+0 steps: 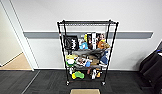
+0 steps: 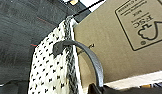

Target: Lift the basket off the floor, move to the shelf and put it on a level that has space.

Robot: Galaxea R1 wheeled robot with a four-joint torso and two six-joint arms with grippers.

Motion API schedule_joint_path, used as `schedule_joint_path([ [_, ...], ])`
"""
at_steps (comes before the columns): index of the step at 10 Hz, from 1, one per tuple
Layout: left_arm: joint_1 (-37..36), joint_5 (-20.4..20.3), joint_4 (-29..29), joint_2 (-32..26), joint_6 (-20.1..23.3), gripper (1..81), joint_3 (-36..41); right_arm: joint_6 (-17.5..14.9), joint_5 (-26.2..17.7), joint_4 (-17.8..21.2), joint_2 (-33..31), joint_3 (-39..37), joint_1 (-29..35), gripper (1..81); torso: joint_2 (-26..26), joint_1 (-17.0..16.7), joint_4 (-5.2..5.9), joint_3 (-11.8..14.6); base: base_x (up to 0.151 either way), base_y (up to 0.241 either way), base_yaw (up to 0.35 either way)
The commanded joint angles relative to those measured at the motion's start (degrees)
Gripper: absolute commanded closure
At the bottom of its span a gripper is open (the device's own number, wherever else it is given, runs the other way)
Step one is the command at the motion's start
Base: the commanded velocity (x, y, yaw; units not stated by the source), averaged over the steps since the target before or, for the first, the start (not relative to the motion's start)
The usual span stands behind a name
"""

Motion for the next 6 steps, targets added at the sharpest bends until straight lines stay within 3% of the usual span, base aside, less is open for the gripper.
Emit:
schedule_joint_path([
  [1, -5.22, 0.50, 0.45, -1.38, -0.02, 81.1, 4.31, -0.21, -1.17, -2.62, -1.22, 4.52, 4.27, 81.1, 0.00, 0.00, -1.51, 0.00, 0.000, 0.000, 0.000],
  [2, -5.04, 0.50, 0.72, -1.38, -0.02, 81.1, 4.58, -0.21, -1.17, -2.70, -1.22, 4.61, 4.19, 81.1, 0.00, 0.00, -2.70, 0.00, 0.000, 0.000, 0.000],
  [3, -4.95, 0.50, 0.89, -1.38, -0.02, 81.1, 4.67, -0.21, -1.17, -2.70, -1.22, 4.79, 4.18, 81.1, 0.00, -0.02, -2.99, 0.00, 0.000, 0.000, 0.000],
  [4, -4.95, 0.50, 0.89, -1.47, -0.02, 81.1, 4.75, -0.21, -1.17, -2.70, -1.22, 4.88, 4.19, 81.1, 0.00, -0.02, -1.16, 0.00, 0.000, 0.000, 0.000],
  [6, -4.95, 0.42, 0.89, -1.64, -0.02, 81.1, 4.75, -0.21, -1.17, -2.70, -1.13, 4.88, 4.18, 81.1, 0.00, -0.02, -2.34, 0.02, 0.000, 0.000, 0.000],
])
